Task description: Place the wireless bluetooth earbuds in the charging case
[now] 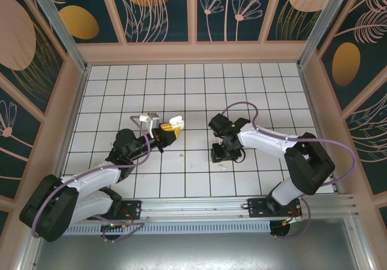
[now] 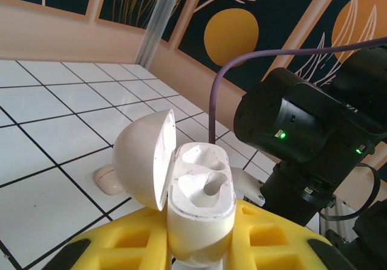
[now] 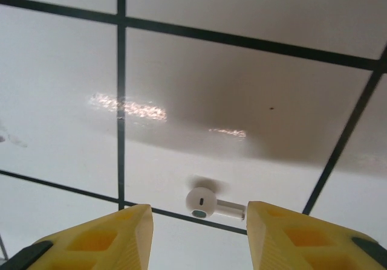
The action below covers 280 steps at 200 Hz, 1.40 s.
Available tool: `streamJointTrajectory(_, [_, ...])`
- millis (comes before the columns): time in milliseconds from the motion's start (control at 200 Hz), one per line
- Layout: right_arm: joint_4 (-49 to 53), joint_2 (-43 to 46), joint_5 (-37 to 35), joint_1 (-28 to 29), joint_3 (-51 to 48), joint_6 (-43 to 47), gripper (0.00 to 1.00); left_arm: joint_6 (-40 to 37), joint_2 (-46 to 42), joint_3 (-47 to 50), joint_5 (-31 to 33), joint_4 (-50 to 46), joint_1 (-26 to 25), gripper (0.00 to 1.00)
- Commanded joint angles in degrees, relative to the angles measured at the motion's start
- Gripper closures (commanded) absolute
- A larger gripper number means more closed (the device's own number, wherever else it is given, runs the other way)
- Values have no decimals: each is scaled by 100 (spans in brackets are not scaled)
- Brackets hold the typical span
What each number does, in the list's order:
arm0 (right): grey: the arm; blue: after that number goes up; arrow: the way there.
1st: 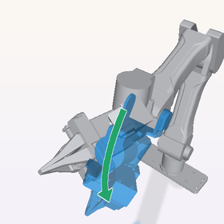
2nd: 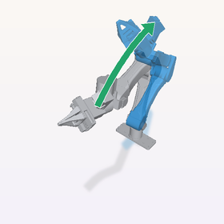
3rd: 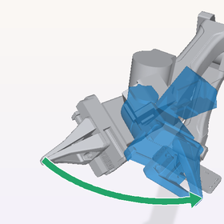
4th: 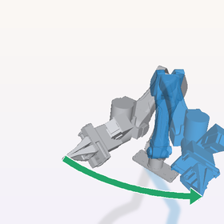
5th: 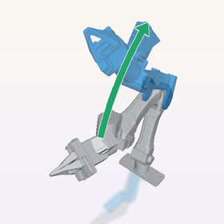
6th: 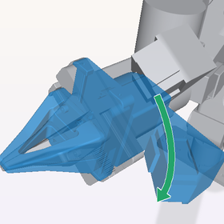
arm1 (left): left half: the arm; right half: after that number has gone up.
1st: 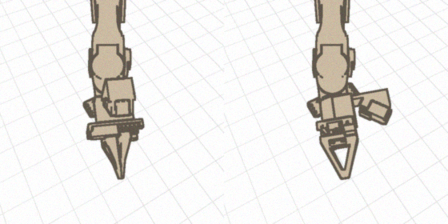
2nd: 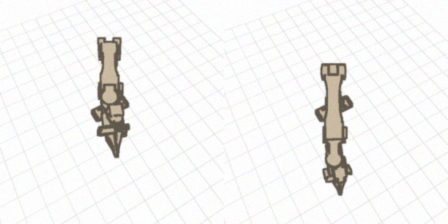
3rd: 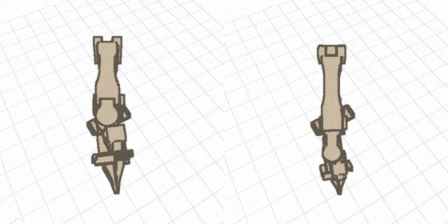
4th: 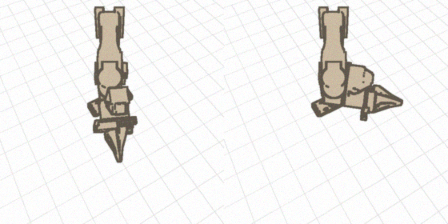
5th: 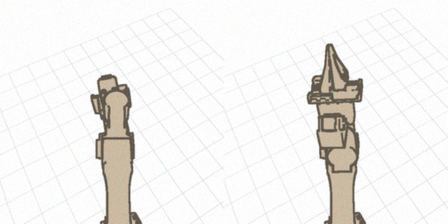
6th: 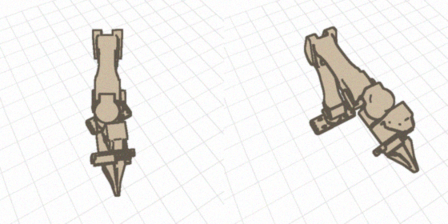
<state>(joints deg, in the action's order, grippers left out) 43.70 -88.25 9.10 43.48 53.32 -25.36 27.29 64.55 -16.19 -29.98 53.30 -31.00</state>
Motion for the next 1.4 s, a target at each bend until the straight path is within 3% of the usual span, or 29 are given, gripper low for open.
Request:
streamJointTrajectory(0, [-1, -137, 323, 7, -89, 159, 54, -8, -52, -92, -109, 102, 26, 79])
streamJointTrajectory(816, [-183, 50, 698, 275, -644, -178, 53, -35, -163, -37, -34, 40, 33, 79])
streamJointTrajectory(1171, [850, -8, -132, 170, 236, -123, 54, -39, -222, -26, -37, 18, 36, 79])
streamJointTrajectory(1396, [862, -312, -259, 114, 393, -6, 59, -39, -281, -8, -16, -21, 34, 79])
